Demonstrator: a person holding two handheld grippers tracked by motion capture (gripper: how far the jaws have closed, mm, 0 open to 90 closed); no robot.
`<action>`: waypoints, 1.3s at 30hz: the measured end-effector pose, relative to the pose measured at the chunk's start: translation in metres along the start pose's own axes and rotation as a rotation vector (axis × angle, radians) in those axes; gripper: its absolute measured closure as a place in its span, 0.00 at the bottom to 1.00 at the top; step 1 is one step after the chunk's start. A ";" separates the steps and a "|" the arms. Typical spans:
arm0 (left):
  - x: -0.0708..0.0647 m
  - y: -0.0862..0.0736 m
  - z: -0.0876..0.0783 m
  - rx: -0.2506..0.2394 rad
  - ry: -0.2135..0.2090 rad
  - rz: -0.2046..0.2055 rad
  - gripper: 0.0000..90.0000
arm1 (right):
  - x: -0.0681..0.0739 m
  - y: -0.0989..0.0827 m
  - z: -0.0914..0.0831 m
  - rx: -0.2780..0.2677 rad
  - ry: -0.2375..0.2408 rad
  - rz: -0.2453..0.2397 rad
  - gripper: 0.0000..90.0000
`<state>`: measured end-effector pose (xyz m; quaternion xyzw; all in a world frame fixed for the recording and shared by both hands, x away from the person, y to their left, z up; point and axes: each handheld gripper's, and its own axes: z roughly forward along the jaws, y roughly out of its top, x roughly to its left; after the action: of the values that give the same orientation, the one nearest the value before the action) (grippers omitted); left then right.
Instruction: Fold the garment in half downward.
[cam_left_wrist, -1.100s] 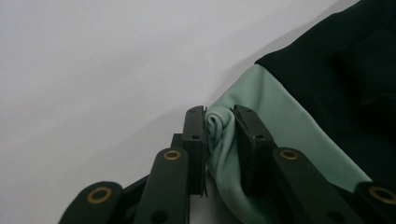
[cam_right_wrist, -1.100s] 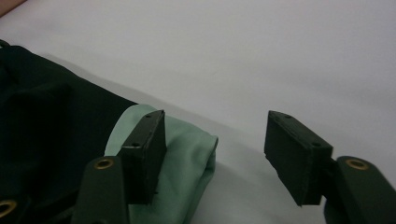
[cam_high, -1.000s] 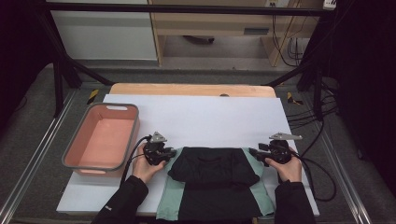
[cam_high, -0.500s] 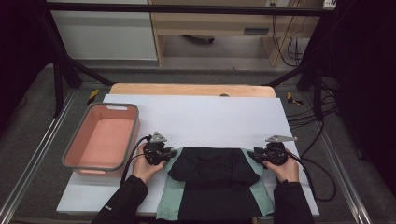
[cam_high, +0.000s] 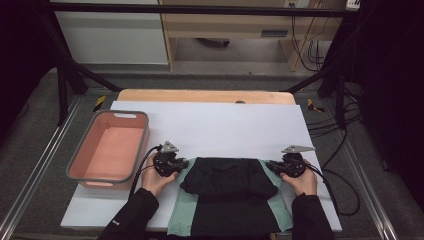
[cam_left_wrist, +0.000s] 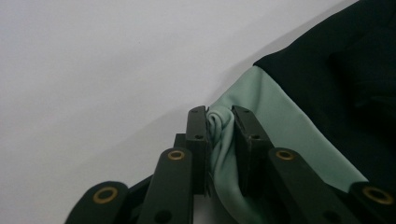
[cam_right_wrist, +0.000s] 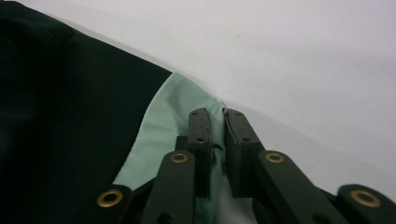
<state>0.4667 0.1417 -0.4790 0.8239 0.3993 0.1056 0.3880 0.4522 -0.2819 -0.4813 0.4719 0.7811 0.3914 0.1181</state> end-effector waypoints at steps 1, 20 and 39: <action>0.000 0.000 0.000 0.000 -0.001 0.000 0.87 | 0.000 0.000 0.000 -0.001 -0.001 -0.002 0.93; -0.001 0.011 -0.022 -0.050 -0.017 -0.004 0.90 | 0.005 0.008 -0.014 -0.033 0.005 -0.019 0.96; -0.006 0.019 -0.032 -0.085 -0.006 0.009 0.91 | 0.008 0.015 -0.022 -0.089 -0.009 -0.024 0.96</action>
<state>0.4585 0.1483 -0.4422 0.8088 0.3897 0.1217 0.4233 0.4453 -0.2821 -0.4547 0.4585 0.7680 0.4223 0.1472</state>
